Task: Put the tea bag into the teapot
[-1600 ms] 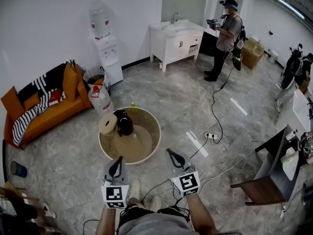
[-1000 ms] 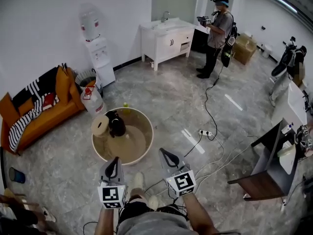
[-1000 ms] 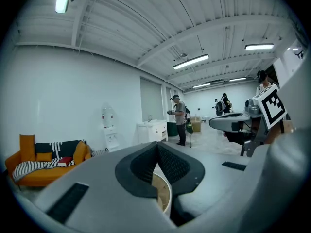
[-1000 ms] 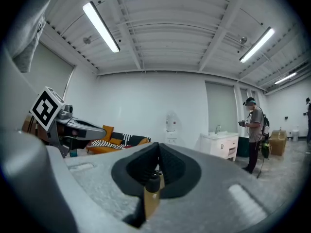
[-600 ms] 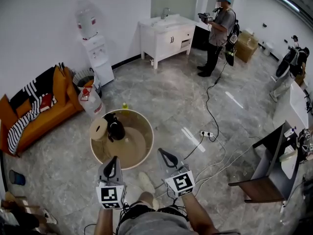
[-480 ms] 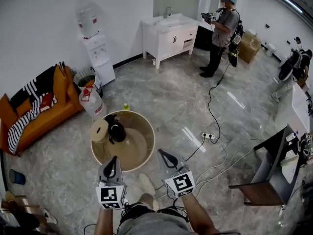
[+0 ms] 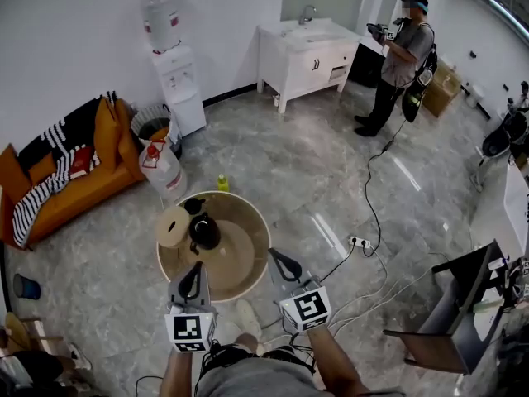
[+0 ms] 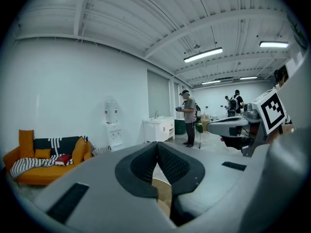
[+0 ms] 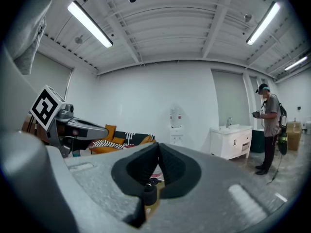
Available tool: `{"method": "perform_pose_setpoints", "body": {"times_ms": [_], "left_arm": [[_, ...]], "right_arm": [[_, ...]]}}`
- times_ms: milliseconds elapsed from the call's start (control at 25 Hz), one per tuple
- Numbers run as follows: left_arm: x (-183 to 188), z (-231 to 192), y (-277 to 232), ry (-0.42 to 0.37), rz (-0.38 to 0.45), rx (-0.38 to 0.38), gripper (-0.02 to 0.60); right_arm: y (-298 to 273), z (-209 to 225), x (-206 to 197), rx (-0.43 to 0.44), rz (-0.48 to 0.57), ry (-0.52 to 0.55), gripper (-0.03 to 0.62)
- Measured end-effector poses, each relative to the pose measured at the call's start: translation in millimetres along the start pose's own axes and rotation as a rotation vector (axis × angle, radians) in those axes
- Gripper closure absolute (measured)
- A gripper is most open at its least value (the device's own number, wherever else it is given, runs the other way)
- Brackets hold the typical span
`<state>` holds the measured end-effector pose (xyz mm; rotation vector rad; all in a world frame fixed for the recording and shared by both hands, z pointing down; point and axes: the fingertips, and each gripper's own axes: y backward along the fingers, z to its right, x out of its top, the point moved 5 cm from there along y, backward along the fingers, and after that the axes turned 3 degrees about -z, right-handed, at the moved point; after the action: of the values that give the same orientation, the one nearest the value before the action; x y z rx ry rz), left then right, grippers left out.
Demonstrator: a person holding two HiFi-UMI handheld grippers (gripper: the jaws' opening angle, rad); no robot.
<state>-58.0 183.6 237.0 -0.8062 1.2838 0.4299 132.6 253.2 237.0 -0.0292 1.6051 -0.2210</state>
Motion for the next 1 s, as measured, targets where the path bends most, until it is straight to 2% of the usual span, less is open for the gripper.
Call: {"method": "perform_pose_setpoints", "body": {"times_ms": [480, 1000], "left_arm": [[-4.2, -68.3, -60.5, 0.056, -0.016, 0.094, 0.565], [-35.5, -108.8, -85.4, 0.115, -0.068, 0.163, 0.565]], "right_arm": [[-111.3, 5.1, 0.9, 0.123, -0.036, 0.017, 0.595], [-185.5, -9.3, -13.3, 0.245, -0.096, 0.035, 0.595]]}}
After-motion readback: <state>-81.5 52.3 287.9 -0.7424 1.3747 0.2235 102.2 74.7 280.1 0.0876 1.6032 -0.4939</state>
